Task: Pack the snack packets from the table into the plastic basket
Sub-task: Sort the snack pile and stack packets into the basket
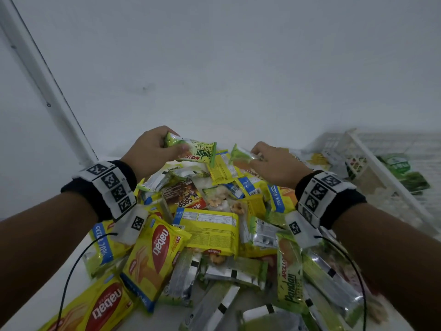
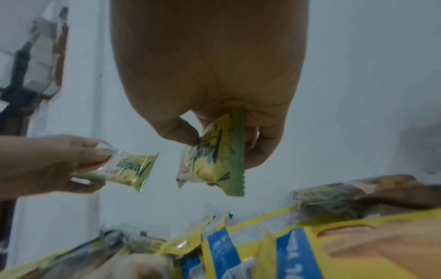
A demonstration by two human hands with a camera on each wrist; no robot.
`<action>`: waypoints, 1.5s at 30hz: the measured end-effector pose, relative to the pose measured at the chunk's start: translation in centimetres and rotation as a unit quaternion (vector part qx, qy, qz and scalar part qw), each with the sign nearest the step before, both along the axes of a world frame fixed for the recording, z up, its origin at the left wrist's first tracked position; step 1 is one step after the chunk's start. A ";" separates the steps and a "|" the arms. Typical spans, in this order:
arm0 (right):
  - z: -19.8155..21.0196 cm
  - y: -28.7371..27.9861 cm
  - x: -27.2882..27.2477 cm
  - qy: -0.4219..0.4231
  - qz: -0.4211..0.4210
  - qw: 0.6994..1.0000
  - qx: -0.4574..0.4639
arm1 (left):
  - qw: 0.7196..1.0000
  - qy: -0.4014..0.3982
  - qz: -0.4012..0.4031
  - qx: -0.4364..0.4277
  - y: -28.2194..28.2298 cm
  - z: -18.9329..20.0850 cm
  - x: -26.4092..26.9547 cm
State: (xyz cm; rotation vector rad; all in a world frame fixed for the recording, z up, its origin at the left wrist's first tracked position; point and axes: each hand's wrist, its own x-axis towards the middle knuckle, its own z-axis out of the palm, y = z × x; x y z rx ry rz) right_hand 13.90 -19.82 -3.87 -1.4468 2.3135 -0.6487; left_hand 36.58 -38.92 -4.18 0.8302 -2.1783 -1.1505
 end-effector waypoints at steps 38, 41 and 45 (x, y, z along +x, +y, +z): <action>1.3 13.5 -3.9 -0.252 -0.218 0.894 -0.300 | 0.986 0.028 -0.160 0.043 10.7 5.6 -9.9; 2.3 16.0 -6.4 -0.239 -0.191 0.898 -0.317 | 0.984 0.037 -0.167 0.056 13.2 6.0 -12.9; 3.4 19.3 -10.5 -0.227 -0.189 0.902 -0.315 | 0.985 0.052 -0.150 0.070 17.6 6.4 -17.5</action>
